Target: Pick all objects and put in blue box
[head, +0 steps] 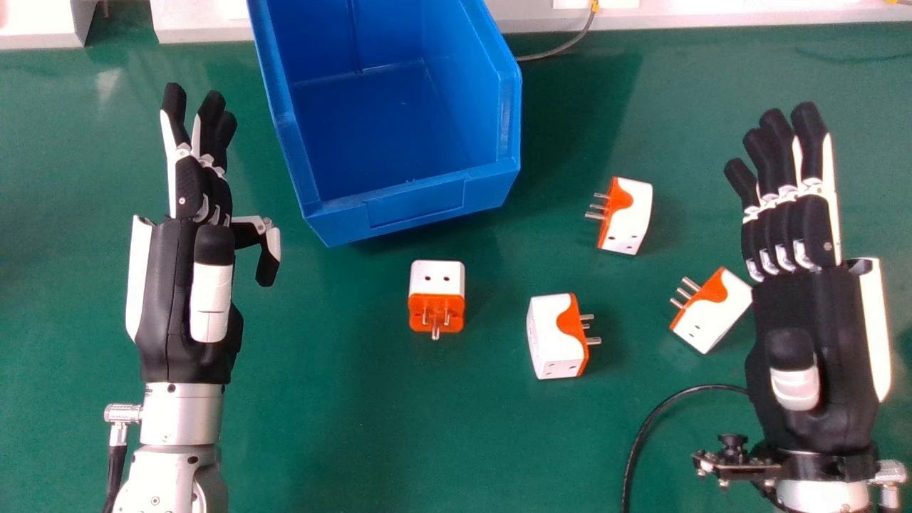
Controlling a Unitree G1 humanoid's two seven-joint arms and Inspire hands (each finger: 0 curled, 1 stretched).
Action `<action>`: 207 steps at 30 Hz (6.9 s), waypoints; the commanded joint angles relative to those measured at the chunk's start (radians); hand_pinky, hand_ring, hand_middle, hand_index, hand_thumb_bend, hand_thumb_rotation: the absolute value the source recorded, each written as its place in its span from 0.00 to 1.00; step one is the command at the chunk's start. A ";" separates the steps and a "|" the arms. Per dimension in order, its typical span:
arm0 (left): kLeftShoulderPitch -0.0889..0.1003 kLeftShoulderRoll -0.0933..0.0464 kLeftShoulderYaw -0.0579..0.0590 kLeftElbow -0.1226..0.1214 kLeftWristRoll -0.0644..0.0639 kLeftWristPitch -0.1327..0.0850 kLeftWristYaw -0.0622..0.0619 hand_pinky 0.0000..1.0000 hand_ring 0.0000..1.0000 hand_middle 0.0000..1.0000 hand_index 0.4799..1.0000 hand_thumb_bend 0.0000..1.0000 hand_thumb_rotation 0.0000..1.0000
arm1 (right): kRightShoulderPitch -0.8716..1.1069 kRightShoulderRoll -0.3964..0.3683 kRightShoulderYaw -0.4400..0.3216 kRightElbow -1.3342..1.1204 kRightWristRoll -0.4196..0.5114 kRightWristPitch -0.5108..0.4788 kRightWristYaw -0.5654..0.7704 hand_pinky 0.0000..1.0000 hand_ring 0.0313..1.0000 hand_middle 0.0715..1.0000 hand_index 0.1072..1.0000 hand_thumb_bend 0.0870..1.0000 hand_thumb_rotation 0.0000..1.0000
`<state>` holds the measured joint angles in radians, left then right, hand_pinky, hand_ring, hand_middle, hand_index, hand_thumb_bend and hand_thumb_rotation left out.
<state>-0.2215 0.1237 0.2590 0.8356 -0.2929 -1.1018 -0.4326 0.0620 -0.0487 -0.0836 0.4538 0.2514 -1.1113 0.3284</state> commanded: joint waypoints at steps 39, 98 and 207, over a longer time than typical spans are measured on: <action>-0.004 0.004 -0.005 -0.026 -0.007 -0.015 -0.004 0.00 1.00 1.00 1.00 1.00 0.95 | -0.074 -0.089 -0.325 0.138 -0.506 -0.117 -0.410 0.92 0.97 0.99 1.00 0.96 0.53; 0.003 0.012 -0.012 -0.042 -0.017 -0.016 -0.010 0.00 1.00 1.00 1.00 1.00 0.96 | -0.239 -0.413 0.142 0.642 -0.753 0.065 -0.774 1.00 1.00 1.00 1.00 1.00 0.50; 0.008 0.012 -0.020 -0.045 -0.015 -0.010 -0.005 0.00 1.00 1.00 1.00 1.00 0.96 | -0.351 -0.415 0.435 0.460 -0.828 0.652 -0.713 0.68 0.86 0.94 1.00 1.00 0.53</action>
<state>-0.2088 0.1307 0.2414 0.8029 -0.3135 -1.1001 -0.4354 -0.3248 -0.5030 0.3090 0.9193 -0.5531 -0.4439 -0.4205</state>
